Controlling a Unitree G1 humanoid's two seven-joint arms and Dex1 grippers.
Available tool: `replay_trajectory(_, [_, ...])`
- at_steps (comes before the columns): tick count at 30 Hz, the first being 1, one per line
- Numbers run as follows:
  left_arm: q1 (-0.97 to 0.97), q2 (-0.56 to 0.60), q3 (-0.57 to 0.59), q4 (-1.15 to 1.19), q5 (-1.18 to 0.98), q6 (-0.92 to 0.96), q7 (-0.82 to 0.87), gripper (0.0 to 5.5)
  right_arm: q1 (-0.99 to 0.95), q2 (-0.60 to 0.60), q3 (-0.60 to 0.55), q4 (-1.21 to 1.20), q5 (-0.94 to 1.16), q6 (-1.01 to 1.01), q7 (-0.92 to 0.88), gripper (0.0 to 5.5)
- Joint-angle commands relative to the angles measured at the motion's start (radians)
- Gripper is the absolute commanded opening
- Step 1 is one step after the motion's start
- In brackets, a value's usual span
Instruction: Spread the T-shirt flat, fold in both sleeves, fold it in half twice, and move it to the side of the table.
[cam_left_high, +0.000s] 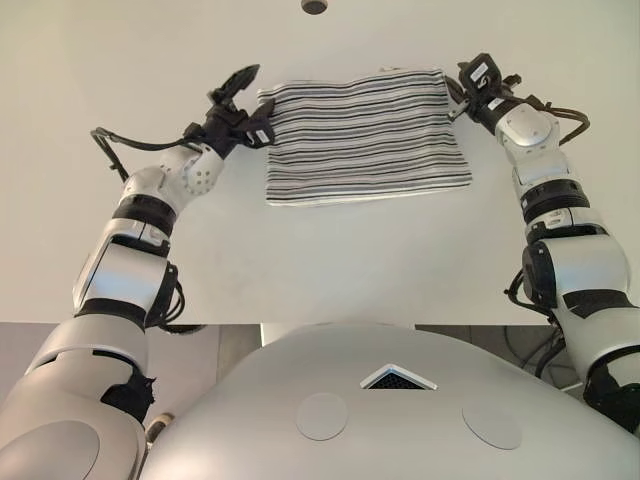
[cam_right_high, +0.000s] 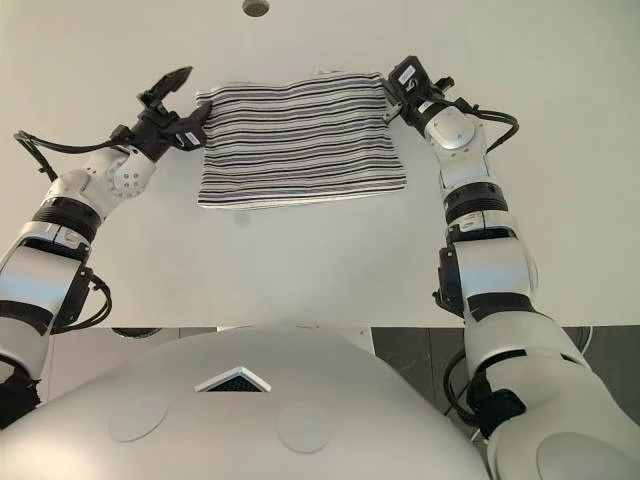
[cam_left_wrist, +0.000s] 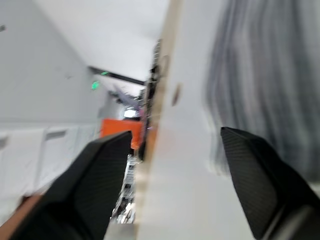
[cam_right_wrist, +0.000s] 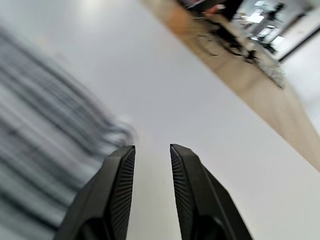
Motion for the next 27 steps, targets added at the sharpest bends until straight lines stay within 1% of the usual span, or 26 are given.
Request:
replay_trajectory(1, [0.065,0.002,0.116,-0.202,-0.097,-0.047,0.141,3.31,-0.029,0.022,-0.084,-0.106,0.111,-0.089,0.006,1.31])
replay_trajectory(3, [0.135,-0.013,0.169,-0.387,-0.137,-0.068,0.176,3.31,-0.012,0.020,-0.081,-0.214,0.139,-0.131,0.058,1.31])
replay_trajectory(5, [0.187,-0.035,0.194,-0.529,-0.153,-0.063,0.175,3.31,-0.003,0.004,-0.053,-0.288,0.126,-0.140,0.108,1.31])
replay_trajectory(9, [0.257,-0.090,0.210,-0.700,-0.143,-0.013,0.156,3.31,-0.040,-0.037,0.063,-0.286,0.002,-0.161,0.195,1.31])
replay_trajectory(12, [0.291,-0.129,0.228,-0.754,-0.176,0.018,0.138,3.31,-0.096,-0.072,0.203,-0.194,-0.155,-0.209,0.255,1.31])
replay_trajectory(13, [0.297,-0.141,0.230,-0.769,-0.184,0.026,0.130,3.31,-0.129,-0.086,0.267,-0.133,-0.237,-0.223,0.255,1.31])
replay_trajectory(17, [0.287,-0.179,0.225,-0.782,-0.198,0.050,0.098,3.31,-0.232,-0.130,0.442,0.051,-0.469,-0.232,0.214,1.31])
replay_trajectory(20, [0.273,-0.200,0.215,-0.773,-0.207,0.055,0.070,3.31,-0.286,-0.172,0.542,0.140,-0.590,-0.233,0.233,1.31])
replay_trajectory(22, [0.274,-0.210,0.216,-0.774,-0.211,0.059,0.054,3.31,-0.314,-0.193,0.589,0.173,-0.639,-0.238,0.261,1.31])
replay_trajectory(24, [0.278,-0.221,0.218,-0.774,-0.214,0.064,0.044,3.31,-0.330,-0.205,0.625,0.190,-0.668,-0.247,0.290,1.31])
replay_trajectory(27, [0.283,-0.233,0.221,-0.773,-0.210,0.084,0.025,3.31,-0.300,-0.257,0.673,0.152,-0.689,-0.294,0.396,1.31])
